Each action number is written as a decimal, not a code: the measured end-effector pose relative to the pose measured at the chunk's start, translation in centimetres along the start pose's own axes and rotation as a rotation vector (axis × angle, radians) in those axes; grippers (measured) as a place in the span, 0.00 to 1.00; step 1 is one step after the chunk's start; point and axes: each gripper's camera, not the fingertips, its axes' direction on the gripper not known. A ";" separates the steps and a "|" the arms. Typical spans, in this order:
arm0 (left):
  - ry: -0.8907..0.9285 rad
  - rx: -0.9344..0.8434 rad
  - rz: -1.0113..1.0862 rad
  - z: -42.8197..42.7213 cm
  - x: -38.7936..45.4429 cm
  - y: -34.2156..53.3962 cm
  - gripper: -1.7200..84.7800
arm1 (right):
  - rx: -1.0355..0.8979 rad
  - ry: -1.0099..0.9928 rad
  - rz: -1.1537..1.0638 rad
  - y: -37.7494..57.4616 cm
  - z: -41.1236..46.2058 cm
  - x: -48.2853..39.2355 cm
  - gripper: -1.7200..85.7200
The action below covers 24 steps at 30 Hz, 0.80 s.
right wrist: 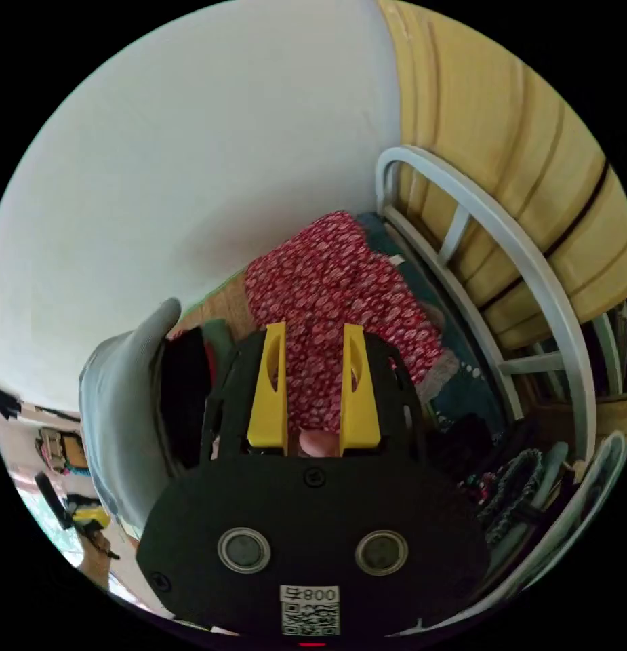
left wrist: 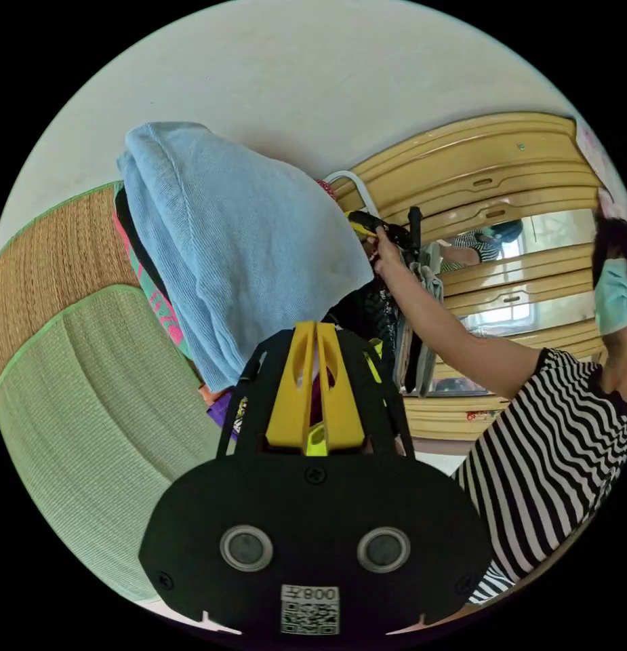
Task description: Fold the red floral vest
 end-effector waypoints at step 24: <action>0.248 -0.003 -0.097 -9.9 3.4 8.1 0.02 | -0.153 -0.289 0.303 -4.2 -7.2 16.4 0.06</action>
